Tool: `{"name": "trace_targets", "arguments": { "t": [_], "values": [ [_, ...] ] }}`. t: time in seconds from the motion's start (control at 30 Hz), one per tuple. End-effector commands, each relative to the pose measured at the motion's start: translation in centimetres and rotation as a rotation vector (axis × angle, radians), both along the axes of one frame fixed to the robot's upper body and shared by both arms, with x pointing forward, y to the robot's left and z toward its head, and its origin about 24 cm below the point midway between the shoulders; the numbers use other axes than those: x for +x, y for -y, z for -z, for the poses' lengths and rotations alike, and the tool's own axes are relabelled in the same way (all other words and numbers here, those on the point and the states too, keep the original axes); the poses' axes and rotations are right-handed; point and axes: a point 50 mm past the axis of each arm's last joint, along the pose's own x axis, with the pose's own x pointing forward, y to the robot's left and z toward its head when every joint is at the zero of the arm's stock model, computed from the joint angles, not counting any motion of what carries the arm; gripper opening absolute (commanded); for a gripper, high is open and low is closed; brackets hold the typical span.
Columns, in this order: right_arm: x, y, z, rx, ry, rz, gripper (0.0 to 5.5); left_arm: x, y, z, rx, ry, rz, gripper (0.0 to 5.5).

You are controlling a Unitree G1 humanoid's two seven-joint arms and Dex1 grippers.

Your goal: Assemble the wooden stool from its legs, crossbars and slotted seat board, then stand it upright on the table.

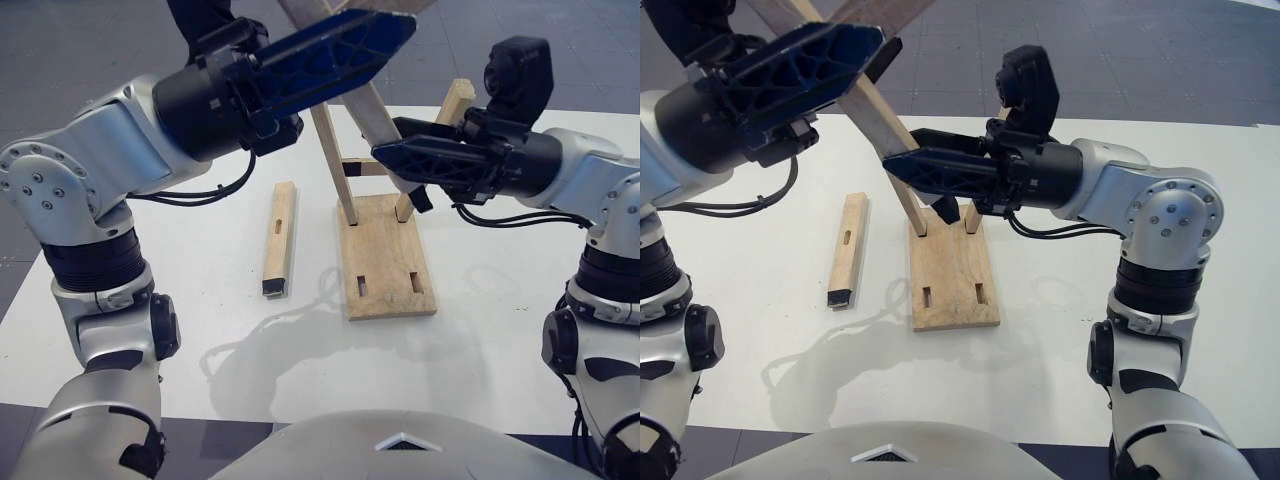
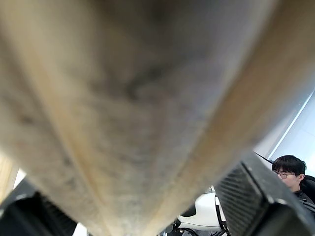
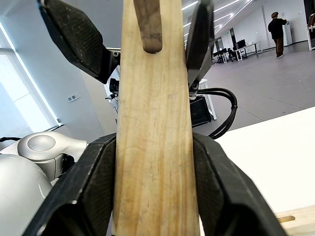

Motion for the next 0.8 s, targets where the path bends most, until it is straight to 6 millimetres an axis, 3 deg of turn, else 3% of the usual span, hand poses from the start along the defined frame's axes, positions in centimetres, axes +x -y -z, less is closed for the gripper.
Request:
{"name": "trace_targets", "arguments": {
  "t": [0.03,0.2,0.53,0.6,0.63,0.8],
  "values": [
    [-0.1,0.2,0.0,-0.015,0.0,0.007,2.04,-0.4,-0.2,0.2,0.016,0.013,0.011,3.08],
    [-0.1,0.3,-0.1,-0.011,-0.001,0.007,2.04,-0.8,-0.3,0.4,0.026,0.02,0.042,2.34],
    [0.8,1.5,-0.9,-0.041,0.026,0.071,2.04,-1.4,-0.8,0.9,0.054,0.02,0.083,2.28],
    [1.3,1.6,-0.9,-0.057,0.034,0.116,2.04,-0.8,-0.8,1.3,0.059,0.034,0.026,2.28],
    [1.5,1.6,-0.9,-0.061,0.035,0.13,2.44,-0.2,-0.9,1.7,0.065,0.051,-0.029,2.24],
    [1.9,2.0,-0.7,-0.051,0.016,0.148,3.38,1.8,-1.3,3.3,0.091,0.078,-0.193,2.04]
  ]
}}
